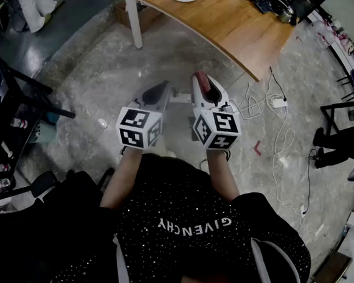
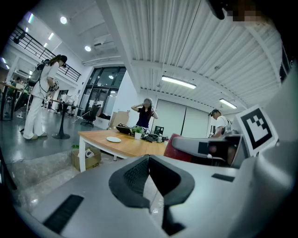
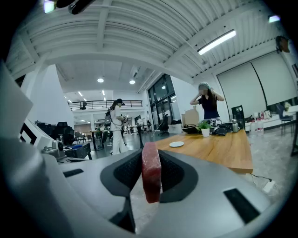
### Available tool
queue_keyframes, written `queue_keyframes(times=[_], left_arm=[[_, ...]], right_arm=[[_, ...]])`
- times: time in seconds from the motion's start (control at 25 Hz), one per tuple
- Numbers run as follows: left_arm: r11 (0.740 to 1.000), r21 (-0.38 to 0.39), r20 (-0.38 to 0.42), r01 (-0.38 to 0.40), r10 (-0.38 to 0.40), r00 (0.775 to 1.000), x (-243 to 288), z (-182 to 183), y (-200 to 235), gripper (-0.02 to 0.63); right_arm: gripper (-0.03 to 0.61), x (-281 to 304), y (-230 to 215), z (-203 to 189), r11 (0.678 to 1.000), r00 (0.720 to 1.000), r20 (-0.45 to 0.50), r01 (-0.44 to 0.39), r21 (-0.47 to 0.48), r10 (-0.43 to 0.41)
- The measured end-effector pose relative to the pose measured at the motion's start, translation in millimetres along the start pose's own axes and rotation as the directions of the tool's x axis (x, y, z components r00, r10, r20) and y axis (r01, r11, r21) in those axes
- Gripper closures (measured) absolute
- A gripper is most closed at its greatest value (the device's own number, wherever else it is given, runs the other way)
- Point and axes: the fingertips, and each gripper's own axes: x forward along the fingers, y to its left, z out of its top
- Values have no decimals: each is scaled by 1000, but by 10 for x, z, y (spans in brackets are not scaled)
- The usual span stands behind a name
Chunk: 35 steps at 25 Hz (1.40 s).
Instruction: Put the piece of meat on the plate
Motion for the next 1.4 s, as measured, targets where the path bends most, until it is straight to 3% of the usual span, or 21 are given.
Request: queue_keyframes(times=[0.68, 1.12, 1.4], left_arm=[[1000, 12, -16, 15, -15, 1000, 502, 161, 328, 603], [1000, 0, -17, 24, -24, 1000, 1124, 361, 907, 603], [999, 23, -37, 34, -33, 999, 1642, 673, 1366, 603]], right_arm=[[480, 462, -289, 15, 998, 999, -14, 30, 63, -29], [480, 1306, -387, 53, 999, 999, -46, 10, 38, -8], [480, 1950, -473, 221, 999, 998, -66, 13, 51, -10]])
